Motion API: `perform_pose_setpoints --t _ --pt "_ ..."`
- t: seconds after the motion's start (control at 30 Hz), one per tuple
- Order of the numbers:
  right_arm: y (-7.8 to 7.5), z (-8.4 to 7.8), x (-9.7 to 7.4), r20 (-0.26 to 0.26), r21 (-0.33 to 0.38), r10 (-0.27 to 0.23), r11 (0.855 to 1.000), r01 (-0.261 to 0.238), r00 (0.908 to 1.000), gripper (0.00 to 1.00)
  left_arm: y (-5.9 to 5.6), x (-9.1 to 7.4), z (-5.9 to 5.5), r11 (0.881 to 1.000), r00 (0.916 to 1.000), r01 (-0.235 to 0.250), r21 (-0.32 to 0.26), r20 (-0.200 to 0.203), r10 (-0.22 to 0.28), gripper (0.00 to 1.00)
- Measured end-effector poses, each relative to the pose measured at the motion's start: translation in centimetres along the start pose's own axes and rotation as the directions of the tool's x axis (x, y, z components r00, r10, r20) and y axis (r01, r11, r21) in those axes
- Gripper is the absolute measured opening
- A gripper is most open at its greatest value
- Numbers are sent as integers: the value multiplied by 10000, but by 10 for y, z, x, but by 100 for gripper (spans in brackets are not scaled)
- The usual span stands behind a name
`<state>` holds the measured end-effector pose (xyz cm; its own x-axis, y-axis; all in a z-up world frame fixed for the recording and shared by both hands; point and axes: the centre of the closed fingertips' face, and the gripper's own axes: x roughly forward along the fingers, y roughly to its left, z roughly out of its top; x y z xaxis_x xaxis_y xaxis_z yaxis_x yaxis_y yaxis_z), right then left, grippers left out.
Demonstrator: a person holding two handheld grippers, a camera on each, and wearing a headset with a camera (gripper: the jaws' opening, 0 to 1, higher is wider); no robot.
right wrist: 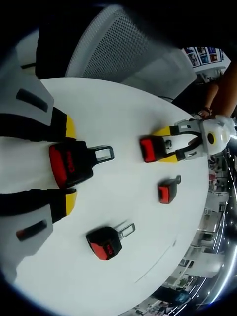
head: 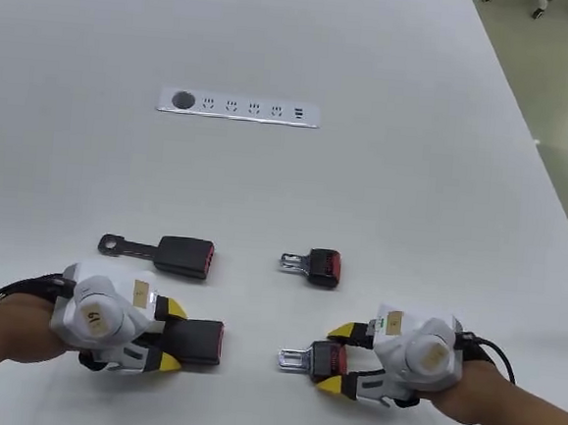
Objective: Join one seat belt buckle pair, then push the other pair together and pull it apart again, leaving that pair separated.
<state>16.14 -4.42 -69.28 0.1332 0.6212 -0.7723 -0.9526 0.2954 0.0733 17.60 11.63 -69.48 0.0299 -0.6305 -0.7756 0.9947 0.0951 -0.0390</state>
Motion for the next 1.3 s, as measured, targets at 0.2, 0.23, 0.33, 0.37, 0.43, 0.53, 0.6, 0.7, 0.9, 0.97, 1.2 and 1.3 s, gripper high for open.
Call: perform_pose_setpoints --t 0.2,0.23,0.33,0.37,0.43,0.53,0.6,0.7,0.9,0.97,1.2,1.3 --pt "1 15 12 74 6 -22 10000 22 10000 35 -1 -1 2 10000 10000 -13 -29 -36 13 34" --pt "2 17 13 96 -30 -5 10000 5 10000 35 -1 -1 2 10000 10000 -16 -34 -44 16 34" --pt "2 24 16 274 -36 55 10000 -54 9996 35 -1 -2 1 10000 10000 -21 -68 -45 21 34" --pt "3 26 17 314 -61 116 9999 -115 9994 35 -1 -2 1 10000 10000 -25 -80 -60 24 34" --pt "3 30 20 379 -85 87 9999 -84 9992 35 -1 -2 1 10000 10000 -25 -80 -79 25 34" --pt "4 33 23 458 3 107 9999 -107 9989 35 -1 -3 2 10000 10000 -22 -84 -94 21 34" --pt "3 36 26 516 4 71 10000 -72 9986 35 -1 -3 2 10000 9999 -23 -93 -112 22 34" --pt "3 41 29 626 192 91 9998 -103 9980 35 -1 -3 2 9999 9999 -17 -138 -160 15 33" --pt "4 50 38 713 235 134 9996 -151 9974 35 -1 -4 2 9999 9997 -1 -103 -251 -2 33" --pt "6 54 42 812 351 176 9992 -205 9965 35 -2 -4 2 9999 9997 1 -115 -250 -4 33" --pt "16 66 52 530 -550 192 9984 -163 9984 35 -5 -5 3 9999 9994 80 -85 -334 -82 34" --pt "16 66 51 693 -99 248 9997 -241 9973 35 -4 -5 4 10000 9994 96 -24 -317 -97 33"
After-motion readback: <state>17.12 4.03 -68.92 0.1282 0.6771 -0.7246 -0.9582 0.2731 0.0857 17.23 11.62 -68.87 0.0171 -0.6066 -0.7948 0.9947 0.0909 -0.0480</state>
